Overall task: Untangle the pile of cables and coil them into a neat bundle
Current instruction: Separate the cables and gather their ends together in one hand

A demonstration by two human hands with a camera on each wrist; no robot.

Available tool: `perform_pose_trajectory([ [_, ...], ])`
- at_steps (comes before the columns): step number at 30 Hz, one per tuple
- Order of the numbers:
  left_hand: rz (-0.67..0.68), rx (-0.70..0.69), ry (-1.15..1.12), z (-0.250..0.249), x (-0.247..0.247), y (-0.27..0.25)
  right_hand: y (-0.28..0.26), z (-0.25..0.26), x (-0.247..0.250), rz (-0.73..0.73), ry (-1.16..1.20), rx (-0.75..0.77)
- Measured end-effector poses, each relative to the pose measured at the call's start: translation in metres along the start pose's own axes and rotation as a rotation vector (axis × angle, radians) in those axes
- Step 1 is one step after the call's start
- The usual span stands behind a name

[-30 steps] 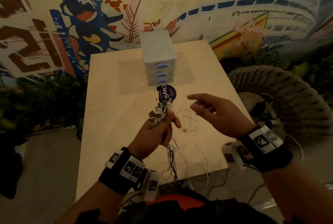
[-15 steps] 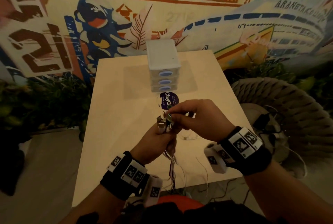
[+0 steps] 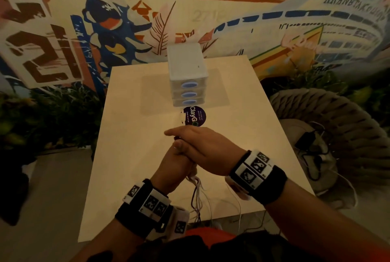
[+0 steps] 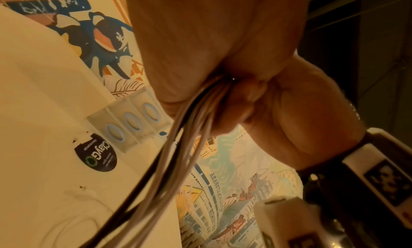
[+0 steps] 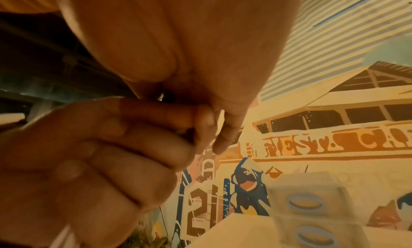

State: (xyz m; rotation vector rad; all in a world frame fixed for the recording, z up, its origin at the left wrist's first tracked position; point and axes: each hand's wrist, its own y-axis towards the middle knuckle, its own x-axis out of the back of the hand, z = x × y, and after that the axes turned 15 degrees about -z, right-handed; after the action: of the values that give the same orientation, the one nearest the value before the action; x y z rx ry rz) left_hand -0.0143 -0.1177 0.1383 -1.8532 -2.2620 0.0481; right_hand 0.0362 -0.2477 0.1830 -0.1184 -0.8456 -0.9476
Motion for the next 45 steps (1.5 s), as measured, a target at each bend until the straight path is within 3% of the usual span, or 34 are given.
perform_pose_trajectory([
  [4, 0.061, 0.123, -0.119, 0.003, 0.001, 0.002, -0.012, -0.033, 0.002, 0.01, 0.124, -0.17],
  [8, 0.03, 0.173, -0.179, 0.008, 0.012, 0.008, -0.035, -0.128, -0.003, -0.251, 0.064, -0.581],
  [11, -0.018, 0.191, -0.183, 0.018, 0.022, 0.009, -0.061, -0.196, -0.007, -0.12, -0.167, -0.895],
  [13, -0.043, 0.212, -0.197, 0.023, 0.027, 0.007, -0.069, -0.219, -0.011, -0.011, -0.238, -0.961],
  [18, -0.083, 0.24, -0.217, 0.029, 0.031, 0.002, -0.054, -0.222, -0.032, 0.057, -0.346, -0.877],
  [25, -0.118, 0.247, -0.2, 0.032, 0.031, -0.002, -0.049, -0.209, -0.059, 0.299, -0.533, -0.758],
  [33, -0.13, 0.243, -0.173, 0.029, 0.027, -0.005, -0.054, -0.202, -0.059, 0.329, -0.524, -0.644],
  [37, -0.109, 0.232, -0.178, 0.028, 0.027, -0.004, -0.056, -0.183, -0.026, 0.216, -0.441, -0.567],
  [40, -0.054, 0.199, -0.188, 0.022, 0.023, -0.002, -0.06, -0.16, 0.01, -0.021, -0.23, -0.464],
  [42, -0.032, 0.186, -0.182, 0.017, 0.017, 0.0, -0.06, -0.139, 0.028, -0.138, -0.066, -0.476],
  [45, -0.007, 0.196, -0.23, 0.008, 0.003, 0.004, -0.054, -0.107, 0.034, -0.193, 0.068, -0.466],
])
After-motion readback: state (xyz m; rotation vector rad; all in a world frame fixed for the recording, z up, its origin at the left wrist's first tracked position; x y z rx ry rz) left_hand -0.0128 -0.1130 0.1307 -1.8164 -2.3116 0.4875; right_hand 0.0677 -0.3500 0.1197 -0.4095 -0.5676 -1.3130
